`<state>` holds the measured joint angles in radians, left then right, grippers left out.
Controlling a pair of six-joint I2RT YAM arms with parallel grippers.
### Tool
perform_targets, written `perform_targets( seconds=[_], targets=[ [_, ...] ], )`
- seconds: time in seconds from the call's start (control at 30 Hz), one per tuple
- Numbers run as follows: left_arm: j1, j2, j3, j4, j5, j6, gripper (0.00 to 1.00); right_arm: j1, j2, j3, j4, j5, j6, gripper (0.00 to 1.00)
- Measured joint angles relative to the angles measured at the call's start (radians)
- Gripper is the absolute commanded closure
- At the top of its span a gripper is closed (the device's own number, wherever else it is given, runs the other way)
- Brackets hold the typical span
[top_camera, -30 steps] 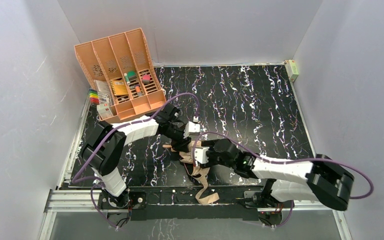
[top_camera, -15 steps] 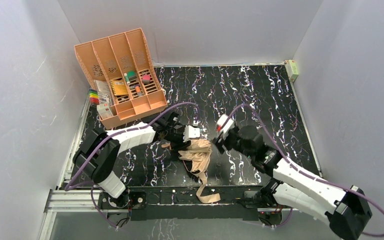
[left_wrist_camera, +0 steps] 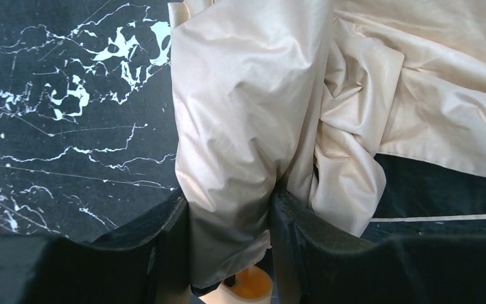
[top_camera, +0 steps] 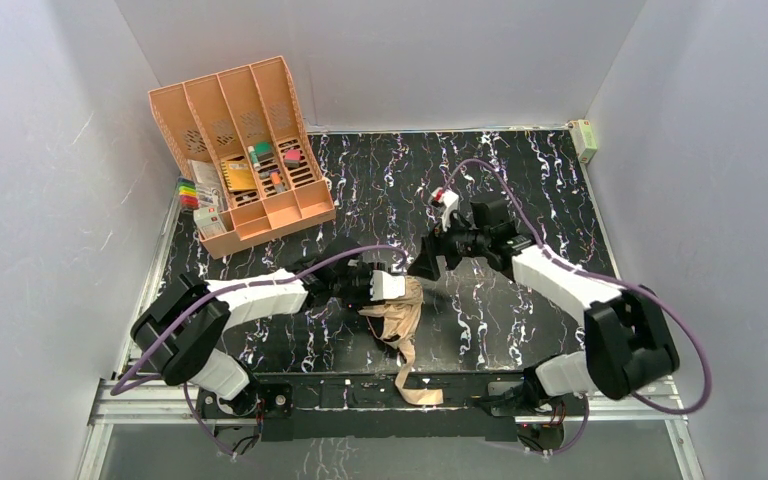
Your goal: Put away the umbrella
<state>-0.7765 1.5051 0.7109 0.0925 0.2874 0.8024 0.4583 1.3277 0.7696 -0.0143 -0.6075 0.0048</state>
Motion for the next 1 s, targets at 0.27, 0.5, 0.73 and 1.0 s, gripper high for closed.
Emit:
perform_targets(
  seconds=[0.27, 0.5, 0.73, 1.0],
  targets=[
    [-0.018, -0.010, -0.039, 0.080, -0.076, -0.006, 1.00, 0.001, 0.146, 0.073, -0.076, -0.032, 0.043, 0.08],
    [-0.016, 0.060, 0.027, 0.084, -0.138, -0.067, 1.00, 0.000, -0.063, 0.000, -0.156, 0.163, 0.240, 0.16],
    [0.004, 0.084, 0.050, 0.090, -0.141, -0.101, 1.00, 0.009, -0.260, -0.151, -0.231, 0.203, 0.435, 0.28],
    [0.060, 0.102, 0.071, 0.090, -0.141, -0.122, 1.00, 0.162, -0.285, -0.237, -0.271, 0.305, 0.590, 0.30]
  ],
)
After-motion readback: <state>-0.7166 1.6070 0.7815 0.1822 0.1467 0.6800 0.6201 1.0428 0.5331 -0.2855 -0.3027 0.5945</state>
